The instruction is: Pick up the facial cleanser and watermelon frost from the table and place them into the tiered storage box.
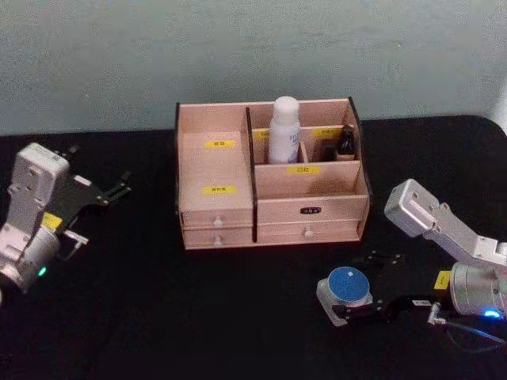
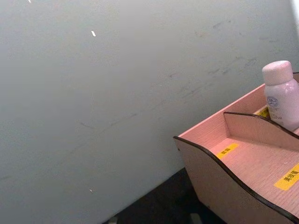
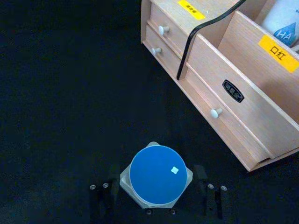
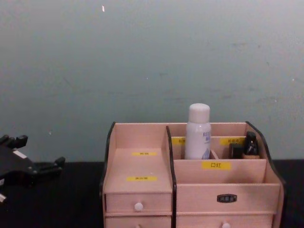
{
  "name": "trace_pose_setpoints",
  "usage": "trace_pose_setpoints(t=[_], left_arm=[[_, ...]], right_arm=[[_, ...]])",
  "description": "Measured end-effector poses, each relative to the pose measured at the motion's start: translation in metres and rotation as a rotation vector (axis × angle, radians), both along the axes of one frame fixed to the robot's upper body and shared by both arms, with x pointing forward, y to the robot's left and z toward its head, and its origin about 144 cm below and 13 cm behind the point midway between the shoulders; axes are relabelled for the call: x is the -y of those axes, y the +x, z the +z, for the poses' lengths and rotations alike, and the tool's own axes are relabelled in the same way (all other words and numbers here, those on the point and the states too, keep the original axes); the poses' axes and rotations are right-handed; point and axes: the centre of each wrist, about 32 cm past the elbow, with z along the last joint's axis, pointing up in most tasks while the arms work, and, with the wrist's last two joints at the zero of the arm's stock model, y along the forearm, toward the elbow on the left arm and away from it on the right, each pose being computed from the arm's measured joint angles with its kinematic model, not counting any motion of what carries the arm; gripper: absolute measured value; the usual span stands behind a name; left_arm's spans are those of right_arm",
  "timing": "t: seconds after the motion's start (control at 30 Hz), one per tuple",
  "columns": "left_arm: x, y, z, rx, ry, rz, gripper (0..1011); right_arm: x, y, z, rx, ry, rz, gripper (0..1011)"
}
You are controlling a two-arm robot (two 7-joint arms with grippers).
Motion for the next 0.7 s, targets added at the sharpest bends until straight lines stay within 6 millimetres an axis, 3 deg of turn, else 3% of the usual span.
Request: trace_pose_setpoints(t=[0.7], left_arm=[[0.0000, 0.0000, 0.0000, 0.000, 0.000, 0.000, 1001]], right_arm=[[0.0000, 0.0000, 0.0001, 0.000, -0.001, 0.000, 1000]])
